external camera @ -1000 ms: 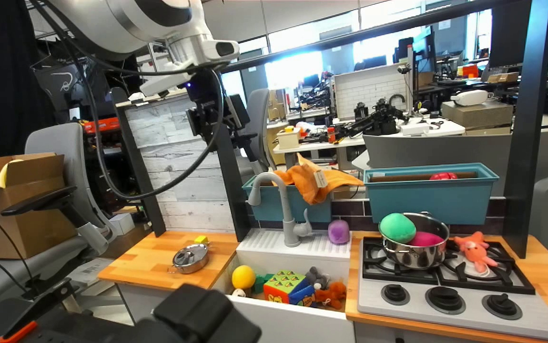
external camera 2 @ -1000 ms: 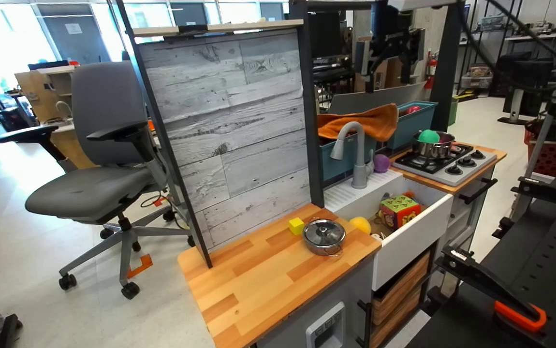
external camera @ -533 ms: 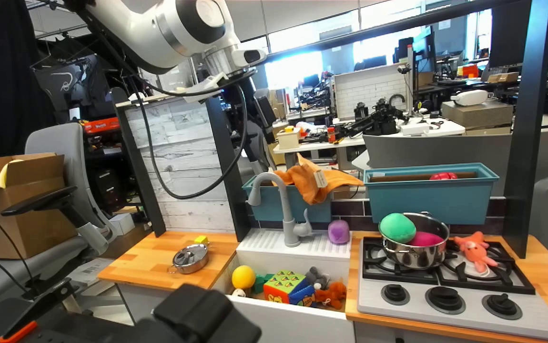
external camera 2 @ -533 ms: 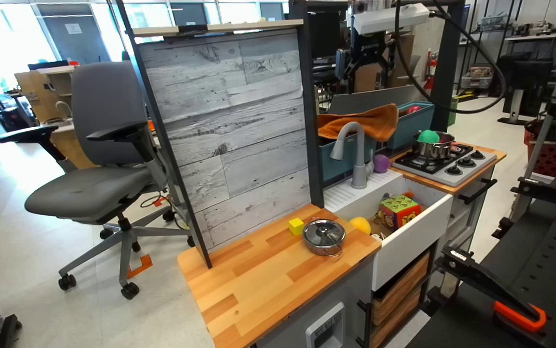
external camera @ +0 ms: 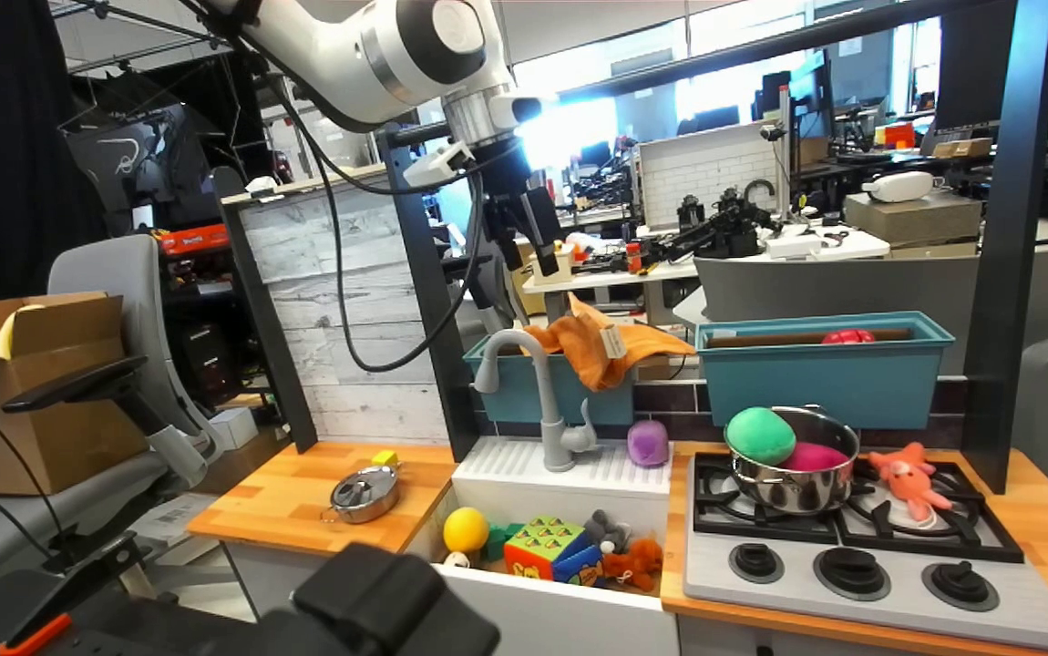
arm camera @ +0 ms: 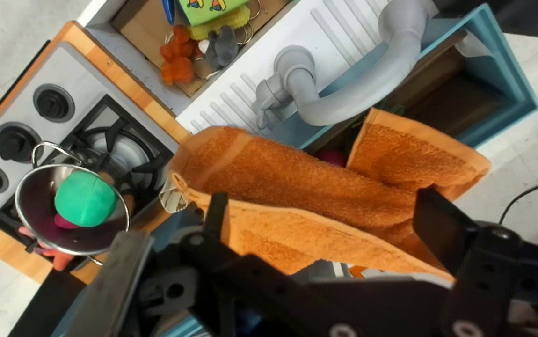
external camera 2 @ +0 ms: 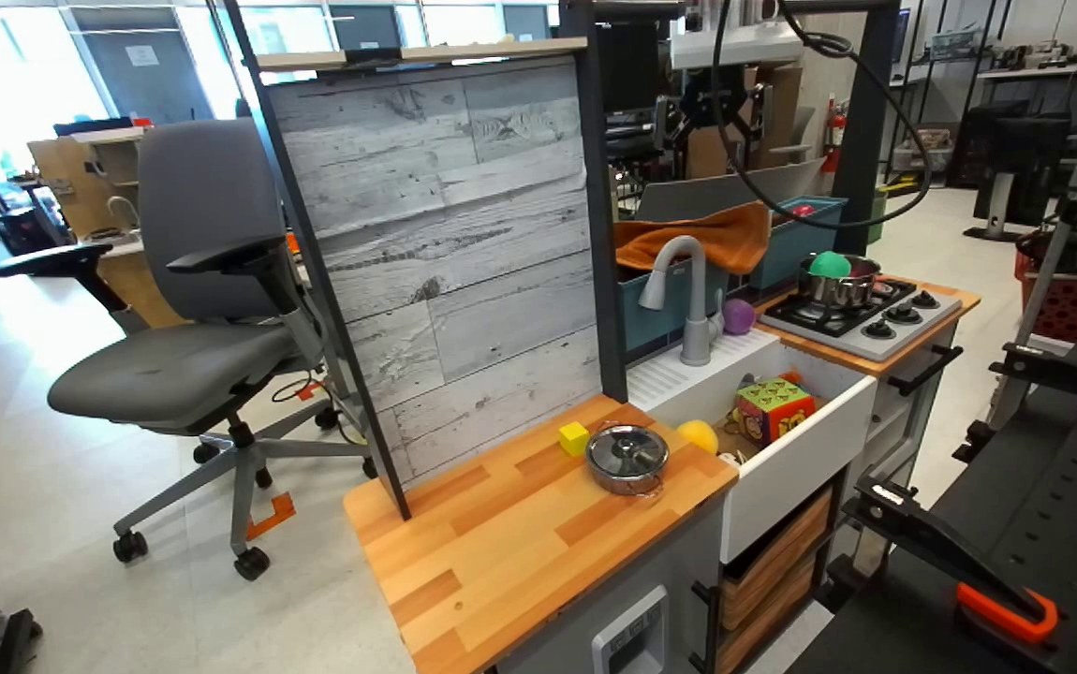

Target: Hang the orange towel on the black rod

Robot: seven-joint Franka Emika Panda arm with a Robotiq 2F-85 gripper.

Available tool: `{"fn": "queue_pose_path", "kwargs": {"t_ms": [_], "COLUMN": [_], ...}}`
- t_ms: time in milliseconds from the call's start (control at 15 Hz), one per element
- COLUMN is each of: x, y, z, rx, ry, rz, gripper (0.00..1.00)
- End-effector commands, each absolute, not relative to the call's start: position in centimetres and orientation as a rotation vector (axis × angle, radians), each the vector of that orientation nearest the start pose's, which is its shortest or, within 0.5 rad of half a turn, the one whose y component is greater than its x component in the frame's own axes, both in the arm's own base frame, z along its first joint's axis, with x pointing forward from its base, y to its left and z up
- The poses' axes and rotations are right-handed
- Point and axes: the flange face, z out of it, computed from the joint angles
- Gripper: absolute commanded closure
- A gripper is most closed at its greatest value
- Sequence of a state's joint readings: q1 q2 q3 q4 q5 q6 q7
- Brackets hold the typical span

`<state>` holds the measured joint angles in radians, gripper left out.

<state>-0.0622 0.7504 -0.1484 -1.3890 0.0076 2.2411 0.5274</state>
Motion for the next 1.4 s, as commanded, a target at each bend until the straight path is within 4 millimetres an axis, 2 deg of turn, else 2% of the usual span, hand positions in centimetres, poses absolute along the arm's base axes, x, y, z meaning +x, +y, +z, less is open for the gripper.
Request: {"fn": "queue_pose_path", "kwargs": {"t_ms": [0,267,467,667,867,1133,1333], "x": [75.2,74.9,74.5,74.3,74.1,73.8,73.8], "y": [-16.1,-20.0,-22.6,-24.1,-24.3,-22.4,-21.8], "z": [25.4,23.1,22.4,21.9,21.2,20.5,20.3], "rx": [-2.918,-2.867,-2.851,-2.821,-2.809,-2.809,-2.810], "ry": [1.264,1.393,1.433,1.449,1.434,1.293,1.233], "rz": [-0.081,0.010,0.017,0.035,0.092,0.214,0.250], "gripper": [0.00,0.00,0.00,0.00,0.00,0.00,0.00]}}
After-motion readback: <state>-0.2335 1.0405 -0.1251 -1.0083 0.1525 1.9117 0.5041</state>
